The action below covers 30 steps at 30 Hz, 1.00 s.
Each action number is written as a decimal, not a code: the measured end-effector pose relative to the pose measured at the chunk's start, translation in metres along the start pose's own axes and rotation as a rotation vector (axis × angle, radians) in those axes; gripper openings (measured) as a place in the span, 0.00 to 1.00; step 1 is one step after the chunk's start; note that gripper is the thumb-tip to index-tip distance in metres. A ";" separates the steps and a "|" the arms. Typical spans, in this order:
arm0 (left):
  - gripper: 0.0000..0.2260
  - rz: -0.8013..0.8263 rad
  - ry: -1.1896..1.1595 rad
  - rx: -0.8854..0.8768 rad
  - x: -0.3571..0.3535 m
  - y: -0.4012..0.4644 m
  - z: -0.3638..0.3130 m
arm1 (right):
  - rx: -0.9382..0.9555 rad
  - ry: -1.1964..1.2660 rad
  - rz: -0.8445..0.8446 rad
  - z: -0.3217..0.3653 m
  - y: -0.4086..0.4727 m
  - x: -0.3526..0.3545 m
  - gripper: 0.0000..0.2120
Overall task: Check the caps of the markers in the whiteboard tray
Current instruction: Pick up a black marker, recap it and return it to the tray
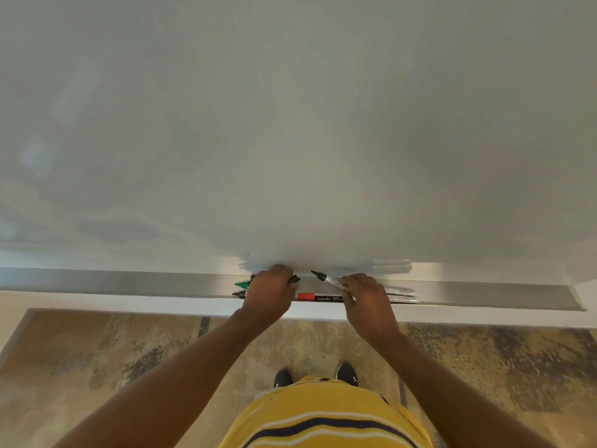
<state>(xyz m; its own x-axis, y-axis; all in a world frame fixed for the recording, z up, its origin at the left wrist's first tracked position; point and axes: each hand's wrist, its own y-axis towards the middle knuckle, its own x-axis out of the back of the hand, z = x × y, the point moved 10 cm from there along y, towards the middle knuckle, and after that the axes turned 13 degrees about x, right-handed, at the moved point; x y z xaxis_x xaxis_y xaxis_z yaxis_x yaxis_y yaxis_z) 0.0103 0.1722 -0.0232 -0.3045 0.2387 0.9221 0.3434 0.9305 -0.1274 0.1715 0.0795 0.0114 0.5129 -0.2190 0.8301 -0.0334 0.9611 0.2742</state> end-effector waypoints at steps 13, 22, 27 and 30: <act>0.08 0.018 -0.775 0.182 0.062 -0.027 -0.010 | 0.012 0.413 -0.134 0.009 0.008 0.068 0.13; 0.09 -0.016 -0.756 0.155 0.076 -0.034 -0.020 | 0.070 0.420 -0.114 0.024 0.014 0.085 0.11; 0.09 -0.013 -0.734 0.144 0.080 -0.035 -0.028 | 0.090 0.431 -0.101 0.026 0.016 0.083 0.11; 0.09 -0.001 -0.714 0.105 0.082 -0.035 -0.035 | 0.074 0.453 -0.087 0.024 0.017 0.080 0.12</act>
<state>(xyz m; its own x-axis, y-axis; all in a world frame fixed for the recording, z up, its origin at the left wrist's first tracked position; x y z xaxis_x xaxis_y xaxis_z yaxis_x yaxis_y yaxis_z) 0.0041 0.1492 0.0699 -0.8235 0.3280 0.4629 0.2667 0.9440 -0.1944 0.1918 0.0742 0.0940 0.8390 -0.1867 0.5112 -0.0265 0.9242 0.3810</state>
